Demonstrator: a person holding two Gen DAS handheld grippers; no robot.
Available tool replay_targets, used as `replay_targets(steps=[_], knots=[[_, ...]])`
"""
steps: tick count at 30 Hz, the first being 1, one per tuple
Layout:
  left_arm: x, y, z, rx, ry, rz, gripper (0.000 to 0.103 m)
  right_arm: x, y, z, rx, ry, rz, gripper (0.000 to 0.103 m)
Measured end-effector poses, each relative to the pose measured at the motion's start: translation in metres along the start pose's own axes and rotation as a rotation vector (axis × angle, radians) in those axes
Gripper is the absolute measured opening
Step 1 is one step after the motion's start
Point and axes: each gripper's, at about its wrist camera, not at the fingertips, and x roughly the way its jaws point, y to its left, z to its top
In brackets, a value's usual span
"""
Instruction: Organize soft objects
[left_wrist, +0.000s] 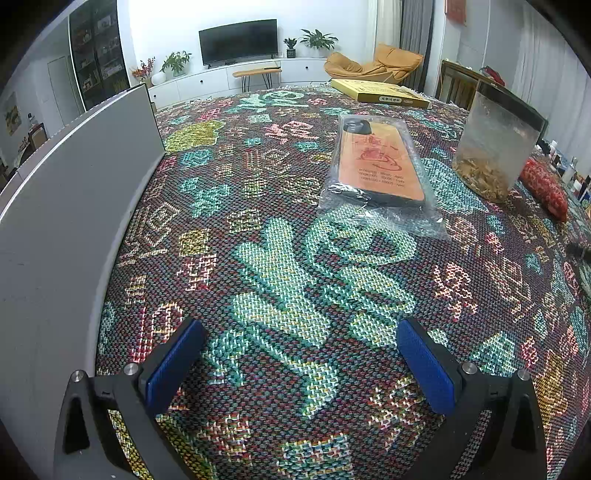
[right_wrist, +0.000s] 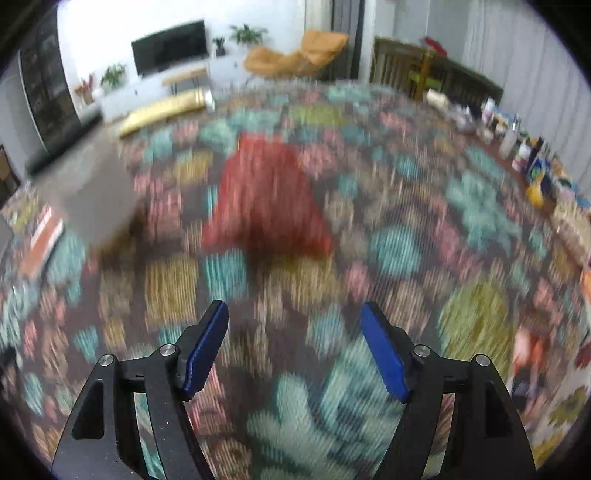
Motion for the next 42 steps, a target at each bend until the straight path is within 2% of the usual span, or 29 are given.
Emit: replay_targets(steps=[1,3,5,7,42], knots=[[0.0,0.0,0.0,0.0,0.0,0.0,0.103,-0.007,-0.001,-0.004,-0.006,-0.033,-0.009,0.077],[0.0,0.0,0.0,0.0,0.0,0.0,0.103,-0.005,0.001,-0.004,-0.02,-0.033,-0.02,0.08],[0.0,0.0,0.0,0.0,0.0,0.0,0.103,-0.002,0.0,-0.003,-0.029,-0.051,-0.019,0.087],[0.0,0.0,0.0,0.0,0.0,0.0,0.103,0.0,-0.007,-0.003,0.0,-0.046,0.007,0.089],[0.001,0.0,0.0,0.004,0.003,-0.003,0.103,0.003,-0.004,-0.005,-0.008,-0.056,-0.007,0.089]])
